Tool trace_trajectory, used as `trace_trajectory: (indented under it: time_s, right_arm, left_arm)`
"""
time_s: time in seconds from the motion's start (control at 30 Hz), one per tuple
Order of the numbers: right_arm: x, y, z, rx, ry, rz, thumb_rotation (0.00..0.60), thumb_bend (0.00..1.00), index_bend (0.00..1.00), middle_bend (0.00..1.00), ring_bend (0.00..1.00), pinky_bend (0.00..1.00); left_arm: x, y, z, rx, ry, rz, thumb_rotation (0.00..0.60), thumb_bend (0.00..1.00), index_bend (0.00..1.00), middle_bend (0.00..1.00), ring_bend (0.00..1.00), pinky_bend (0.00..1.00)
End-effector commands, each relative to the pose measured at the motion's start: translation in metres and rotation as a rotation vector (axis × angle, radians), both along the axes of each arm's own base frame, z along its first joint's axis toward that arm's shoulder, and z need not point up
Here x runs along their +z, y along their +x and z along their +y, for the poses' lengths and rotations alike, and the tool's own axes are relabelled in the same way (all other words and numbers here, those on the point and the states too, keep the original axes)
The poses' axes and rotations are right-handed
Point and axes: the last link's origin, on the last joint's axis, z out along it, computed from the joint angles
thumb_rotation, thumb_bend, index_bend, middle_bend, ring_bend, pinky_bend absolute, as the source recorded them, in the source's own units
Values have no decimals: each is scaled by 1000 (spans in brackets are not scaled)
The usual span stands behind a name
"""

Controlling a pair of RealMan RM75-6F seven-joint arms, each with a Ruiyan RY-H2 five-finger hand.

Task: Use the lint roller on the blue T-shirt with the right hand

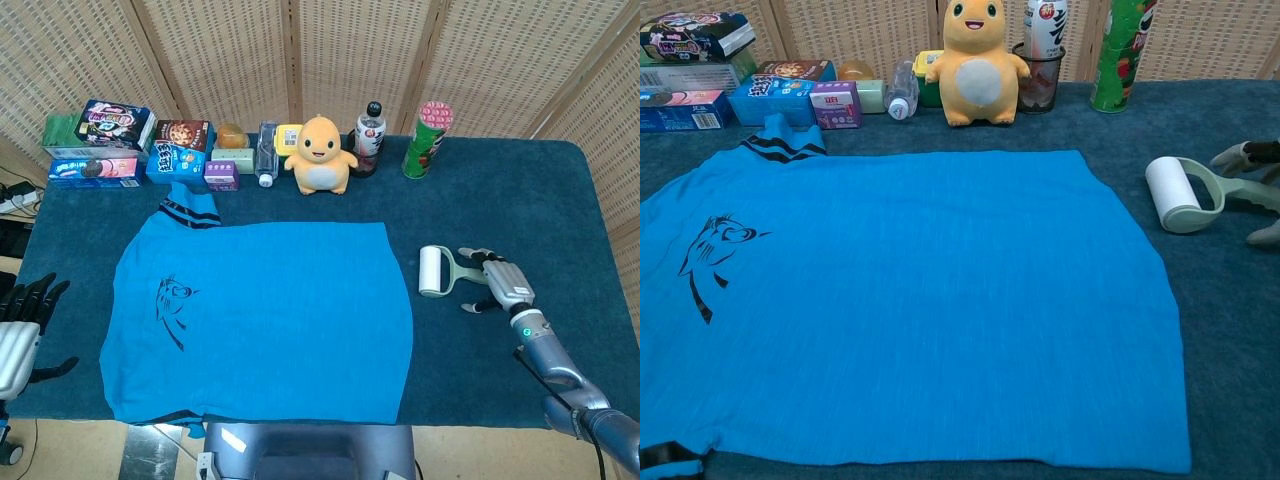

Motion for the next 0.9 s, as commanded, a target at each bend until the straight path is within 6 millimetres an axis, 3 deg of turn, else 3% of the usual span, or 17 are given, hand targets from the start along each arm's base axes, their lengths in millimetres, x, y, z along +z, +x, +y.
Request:
trace_trajectory:
  time_s: [0.03, 0.13, 0.2, 0.3, 0.4, 0.67, 0.83, 0.9]
  right_arm:
    - [-6, 3, -5, -10, 9, 7, 600, 132, 186, 264, 184, 230]
    - [-11, 5, -11, -36, 17, 3, 600, 333, 283, 409, 323, 369]
    - [-12, 7, -14, -37, 4, 1, 600, 568, 364, 532, 470, 537]
    - [-13, 10, -16, -12, -28, 3, 600, 819, 428, 624, 602, 723]
    - [-16, 10, -15, 14, -35, 45, 600, 967, 478, 669, 672, 831]
    - [-12, 20, -6, 57, -44, 14, 600, 1000, 529, 701, 752, 958]
    - [0, 45, -8, 152, -110, -13, 600, 1000, 527, 696, 767, 996]
    - [4, 65, -14, 212, -122, 0, 600, 1000, 521, 693, 773, 1000]
  left_arm:
    - [-1, 0, 0, -1, -6, 0, 600, 140, 0, 0, 0, 20]
    - [-1, 0, -1, -2, -7, -2, 600, 140, 0, 0, 0, 20]
    - [0, 0, -1, -2, -3, -3, 600, 141, 0, 0, 0, 20]
    - [2, 0, -1, -1, 6, -6, 600, 141, 0, 0, 0, 20]
    - [2, -1, -1, 0, 1, -7, 600, 140, 0, 0, 0, 20]
    - [4, -1, -2, -3, 6, -12, 600, 141, 0, 0, 0, 20]
    - [2, 0, -2, -7, -5, -11, 600, 140, 0, 0, 0, 20]
    - [1, 1, -2, -9, -10, -11, 600, 140, 0, 0, 0, 20]
